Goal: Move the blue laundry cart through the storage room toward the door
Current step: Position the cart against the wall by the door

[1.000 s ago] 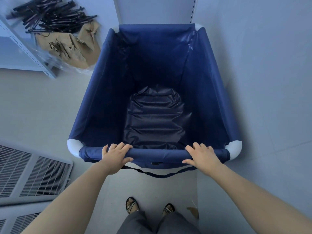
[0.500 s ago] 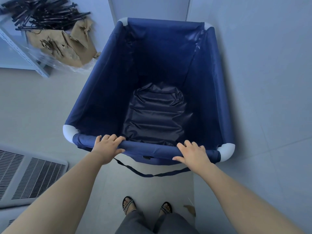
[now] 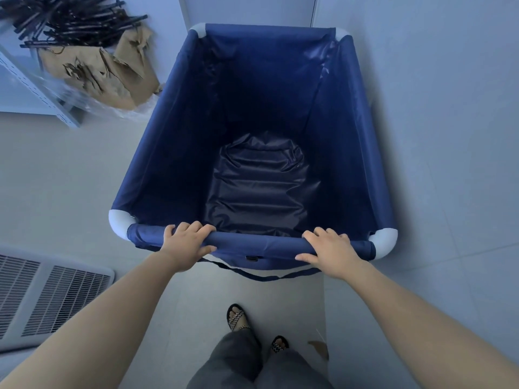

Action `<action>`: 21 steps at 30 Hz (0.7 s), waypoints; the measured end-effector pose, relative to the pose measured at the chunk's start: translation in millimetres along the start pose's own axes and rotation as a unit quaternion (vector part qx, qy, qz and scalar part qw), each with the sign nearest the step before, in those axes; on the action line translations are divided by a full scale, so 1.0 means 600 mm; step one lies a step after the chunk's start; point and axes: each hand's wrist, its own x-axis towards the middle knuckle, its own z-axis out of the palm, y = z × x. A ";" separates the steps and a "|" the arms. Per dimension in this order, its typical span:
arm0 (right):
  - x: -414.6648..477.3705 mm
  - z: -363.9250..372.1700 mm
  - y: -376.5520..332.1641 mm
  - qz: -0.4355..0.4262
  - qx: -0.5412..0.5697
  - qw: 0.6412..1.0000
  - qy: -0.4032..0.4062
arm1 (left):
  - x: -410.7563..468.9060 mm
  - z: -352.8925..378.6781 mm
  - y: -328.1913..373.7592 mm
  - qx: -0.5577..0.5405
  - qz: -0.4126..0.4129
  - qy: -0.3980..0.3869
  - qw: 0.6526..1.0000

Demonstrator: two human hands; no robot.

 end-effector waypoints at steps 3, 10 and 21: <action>0.003 -0.005 0.006 0.008 0.052 0.999 -0.009 | -0.001 0.002 -0.007 0.001 0.034 0.035 0.999; 0.009 0.000 0.010 0.030 0.034 0.999 0.011 | 0.015 -0.014 -0.035 0.010 0.125 0.028 0.992; 0.006 0.013 -0.009 0.096 0.076 0.985 0.123 | 0.055 -0.020 -0.044 0.026 0.201 0.016 0.979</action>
